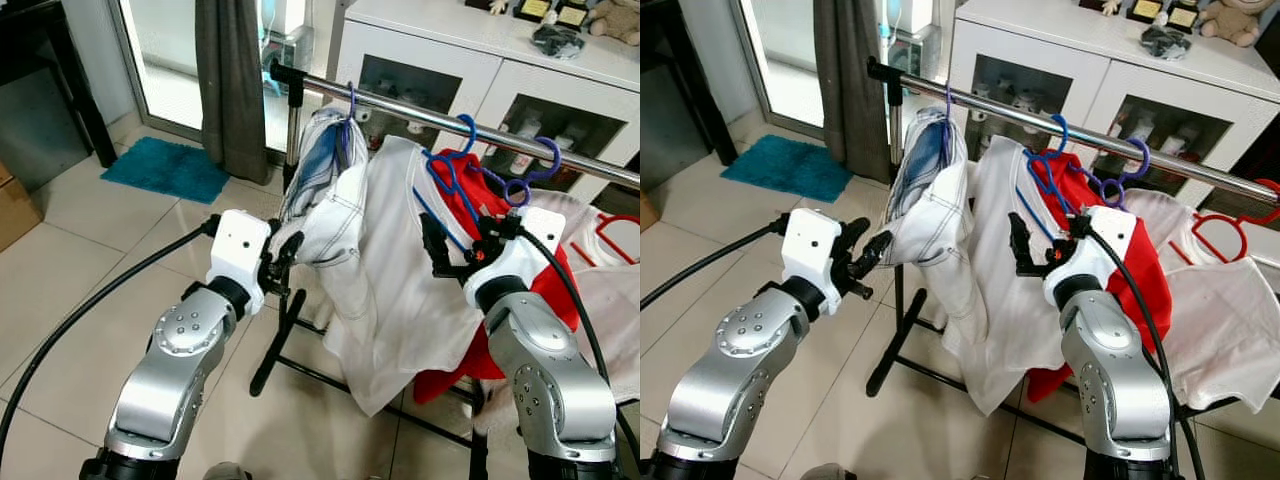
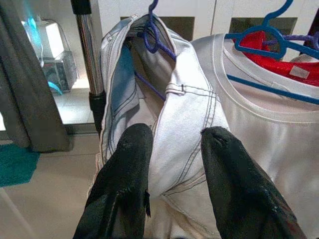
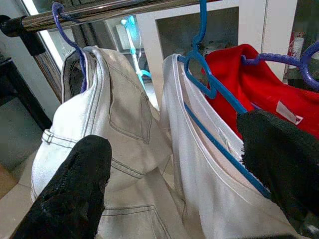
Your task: Hang hanger
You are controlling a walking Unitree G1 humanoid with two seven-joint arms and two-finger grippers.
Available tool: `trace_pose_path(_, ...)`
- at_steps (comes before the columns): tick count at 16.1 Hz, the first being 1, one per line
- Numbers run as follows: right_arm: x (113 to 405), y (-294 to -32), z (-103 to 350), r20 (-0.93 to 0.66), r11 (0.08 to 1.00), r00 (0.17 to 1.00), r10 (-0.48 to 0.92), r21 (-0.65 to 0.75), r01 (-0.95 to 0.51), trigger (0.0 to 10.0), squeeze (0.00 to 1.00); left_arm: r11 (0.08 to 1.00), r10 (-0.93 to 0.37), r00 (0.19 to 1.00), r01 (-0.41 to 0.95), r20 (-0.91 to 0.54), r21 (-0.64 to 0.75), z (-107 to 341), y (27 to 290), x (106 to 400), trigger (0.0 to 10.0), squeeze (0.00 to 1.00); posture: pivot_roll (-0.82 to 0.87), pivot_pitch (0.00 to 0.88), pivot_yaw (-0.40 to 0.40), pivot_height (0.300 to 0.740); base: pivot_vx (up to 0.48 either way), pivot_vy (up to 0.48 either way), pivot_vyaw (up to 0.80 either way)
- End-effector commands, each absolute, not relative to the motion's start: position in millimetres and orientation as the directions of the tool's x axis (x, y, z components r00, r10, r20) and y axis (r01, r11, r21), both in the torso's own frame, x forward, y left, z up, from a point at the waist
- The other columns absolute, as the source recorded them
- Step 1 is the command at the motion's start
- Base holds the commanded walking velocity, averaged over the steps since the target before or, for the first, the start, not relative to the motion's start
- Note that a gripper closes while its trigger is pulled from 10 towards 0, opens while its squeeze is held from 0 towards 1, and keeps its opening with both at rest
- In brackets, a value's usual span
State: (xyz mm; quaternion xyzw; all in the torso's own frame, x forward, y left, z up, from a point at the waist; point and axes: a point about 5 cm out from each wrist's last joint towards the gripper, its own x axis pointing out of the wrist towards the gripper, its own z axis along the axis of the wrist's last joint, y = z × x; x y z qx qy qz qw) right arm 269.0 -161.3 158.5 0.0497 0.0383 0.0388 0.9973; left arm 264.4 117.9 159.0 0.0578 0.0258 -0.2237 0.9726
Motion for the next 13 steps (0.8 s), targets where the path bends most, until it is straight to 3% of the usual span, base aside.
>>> trace_pose_path(1,269.2,-164.0,162.9,-0.059,0.992,0.995,0.078,0.107,-0.072,10.0,1.00,0.880,-0.460,0.886,0.464,-0.060,0.103,164.7,112.9,264.2,10.0,0.00,0.02,0.047,-0.095,0.740,0.000,0.000,0.00)
trace_pose_path(5,269.7,-163.5,161.3,-0.073,0.991,0.995,0.074,0.116,-0.065,10.0,1.00,0.881,-0.459,0.886,0.463,-0.060,0.101,165.1,113.5,264.4,10.0,0.00,0.03,0.049,-0.098,0.740,0.000,0.000,-0.77)
trace_pose_path(8,270.3,-165.1,161.3,-0.067,0.993,0.996,0.066,0.103,-0.059,10.0,1.00,0.878,-0.463,0.884,0.467,-0.060,0.102,165.5,113.4,265.0,10.0,0.00,0.03,0.048,-0.097,0.740,0.000,0.000,0.00)
trace_pose_path(13,269.3,-166.9,159.8,-0.072,0.993,0.995,0.065,0.104,-0.058,10.0,1.00,0.890,-0.440,0.895,0.446,-0.074,0.094,162.8,115.4,266.1,10.0,0.00,0.03,0.044,-0.107,0.740,0.259,0.000,0.00)
